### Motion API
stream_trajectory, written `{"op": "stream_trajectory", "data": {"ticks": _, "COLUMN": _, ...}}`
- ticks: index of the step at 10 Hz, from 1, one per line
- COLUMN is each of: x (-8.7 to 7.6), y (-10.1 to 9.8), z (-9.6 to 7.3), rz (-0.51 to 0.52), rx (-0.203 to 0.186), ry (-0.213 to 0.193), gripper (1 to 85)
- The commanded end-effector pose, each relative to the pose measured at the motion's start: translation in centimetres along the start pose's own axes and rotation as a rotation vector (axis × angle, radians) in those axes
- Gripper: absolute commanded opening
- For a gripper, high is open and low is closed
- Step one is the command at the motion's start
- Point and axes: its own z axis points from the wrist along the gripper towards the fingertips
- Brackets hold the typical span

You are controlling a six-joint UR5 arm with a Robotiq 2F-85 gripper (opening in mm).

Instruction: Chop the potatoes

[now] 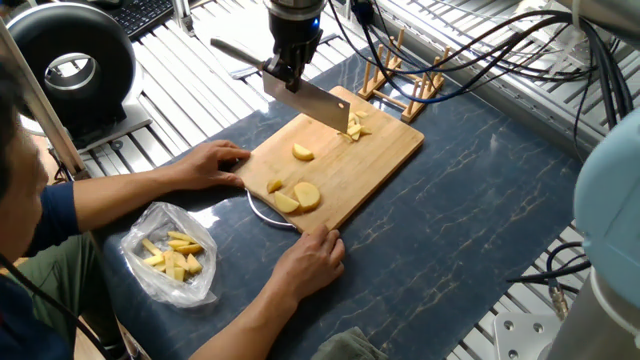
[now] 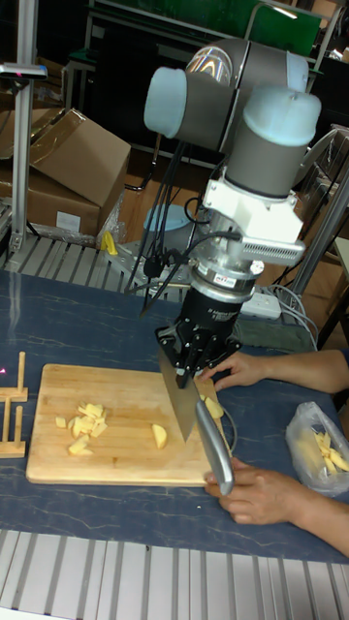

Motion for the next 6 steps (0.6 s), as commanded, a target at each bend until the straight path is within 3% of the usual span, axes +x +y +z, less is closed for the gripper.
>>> {"op": "stream_trajectory", "data": {"ticks": 1, "x": 0.2, "y": 0.6, "z": 1.4, "rz": 0.003, "rx": -0.039, "ry": 0.025, "gripper": 1.0}}
{"op": "stream_trajectory", "data": {"ticks": 3, "x": 0.4, "y": 1.5, "z": 2.3, "rz": 0.010, "rx": -0.080, "ry": 0.031, "gripper": 1.0}}
{"op": "stream_trajectory", "data": {"ticks": 6, "x": 0.4, "y": 0.9, "z": 3.7, "rz": -0.009, "rx": -0.066, "ry": 0.023, "gripper": 1.0}}
